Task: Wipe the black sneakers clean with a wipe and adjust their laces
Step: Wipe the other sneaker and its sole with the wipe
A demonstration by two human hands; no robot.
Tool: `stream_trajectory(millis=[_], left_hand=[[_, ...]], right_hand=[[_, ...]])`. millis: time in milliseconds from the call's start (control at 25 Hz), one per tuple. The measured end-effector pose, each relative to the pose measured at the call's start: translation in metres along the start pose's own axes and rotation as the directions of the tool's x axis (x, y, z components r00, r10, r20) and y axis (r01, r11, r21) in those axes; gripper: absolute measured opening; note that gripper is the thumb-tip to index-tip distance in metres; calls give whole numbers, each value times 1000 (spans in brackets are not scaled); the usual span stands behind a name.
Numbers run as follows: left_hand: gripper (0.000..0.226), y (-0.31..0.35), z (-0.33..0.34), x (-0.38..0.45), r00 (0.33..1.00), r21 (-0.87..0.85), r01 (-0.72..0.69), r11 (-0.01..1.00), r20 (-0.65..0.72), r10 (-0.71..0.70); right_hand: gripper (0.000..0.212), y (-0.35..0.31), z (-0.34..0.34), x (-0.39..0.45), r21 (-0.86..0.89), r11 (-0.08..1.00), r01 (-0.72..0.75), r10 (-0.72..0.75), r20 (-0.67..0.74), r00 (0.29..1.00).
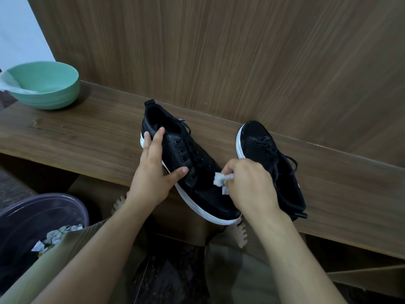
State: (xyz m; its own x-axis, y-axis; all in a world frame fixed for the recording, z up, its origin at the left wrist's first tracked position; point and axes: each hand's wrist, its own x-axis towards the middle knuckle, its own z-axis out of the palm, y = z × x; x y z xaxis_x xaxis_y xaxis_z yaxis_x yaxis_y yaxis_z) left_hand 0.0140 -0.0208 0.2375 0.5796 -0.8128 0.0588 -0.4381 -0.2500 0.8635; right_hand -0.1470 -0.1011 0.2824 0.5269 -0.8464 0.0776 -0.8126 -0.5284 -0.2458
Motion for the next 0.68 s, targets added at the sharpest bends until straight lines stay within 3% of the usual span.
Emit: stream_trajectory(millis=[80,160,280,400,520,680], left_hand=[[97,2,0,-1,1000,9,14,1000,1,-14],[97,3,0,-2,1000,18,17,1000,2,-17],[95,2,-5,1,1000,56,-8,998,-18,9],[92,2,-10,5,999,78,-26,997,-36,28],[85,4,-5,0,992,126,-51,991,-110,65],[67,13,1,-11,983,221,-84,972,-141,117]], right_hand=[[20,-5,10,0,116,993,9,5,-116,993],[23,-18,15,1,236,968,79,-48,-135,990],[18,-26,4,-7,208,966,154,-176,94,980],[20,-6,-14,-15,94,991,94,-115,250,961],[25,8,-8,-16,105,993,-47,35,115,993],[36,0,10,-10,163,986,-21,35,-83,996]])
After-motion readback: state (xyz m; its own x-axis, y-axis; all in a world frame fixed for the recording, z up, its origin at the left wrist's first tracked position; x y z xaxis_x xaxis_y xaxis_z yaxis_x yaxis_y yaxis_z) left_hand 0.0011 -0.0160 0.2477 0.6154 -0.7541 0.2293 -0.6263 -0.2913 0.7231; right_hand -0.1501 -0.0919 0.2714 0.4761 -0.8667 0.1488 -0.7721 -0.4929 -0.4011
